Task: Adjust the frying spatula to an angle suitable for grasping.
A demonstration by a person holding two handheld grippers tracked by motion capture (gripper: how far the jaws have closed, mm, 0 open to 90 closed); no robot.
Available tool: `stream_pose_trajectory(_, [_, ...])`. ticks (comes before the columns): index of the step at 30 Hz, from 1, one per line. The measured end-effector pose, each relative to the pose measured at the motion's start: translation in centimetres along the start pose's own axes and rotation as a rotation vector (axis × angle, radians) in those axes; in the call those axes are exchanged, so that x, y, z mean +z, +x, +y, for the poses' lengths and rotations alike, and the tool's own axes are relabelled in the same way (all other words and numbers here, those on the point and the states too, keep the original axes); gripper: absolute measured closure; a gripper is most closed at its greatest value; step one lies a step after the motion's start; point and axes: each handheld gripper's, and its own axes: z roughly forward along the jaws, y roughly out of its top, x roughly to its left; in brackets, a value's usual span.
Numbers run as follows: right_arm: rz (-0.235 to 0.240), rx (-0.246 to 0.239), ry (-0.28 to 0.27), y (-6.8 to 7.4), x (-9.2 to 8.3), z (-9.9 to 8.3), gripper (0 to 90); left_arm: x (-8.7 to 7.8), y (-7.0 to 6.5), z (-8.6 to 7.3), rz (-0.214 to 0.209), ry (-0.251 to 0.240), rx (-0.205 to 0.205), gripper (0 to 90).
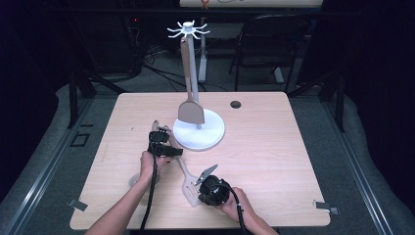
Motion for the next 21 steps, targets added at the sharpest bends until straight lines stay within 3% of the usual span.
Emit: stream_pose_trajectory(21, [0.018, 0.008, 0.002, -0.1, 0.0, 0.0, 90.0, -2.9, -0.9, -0.2, -0.131, -0.139, 0.019, 63.5])
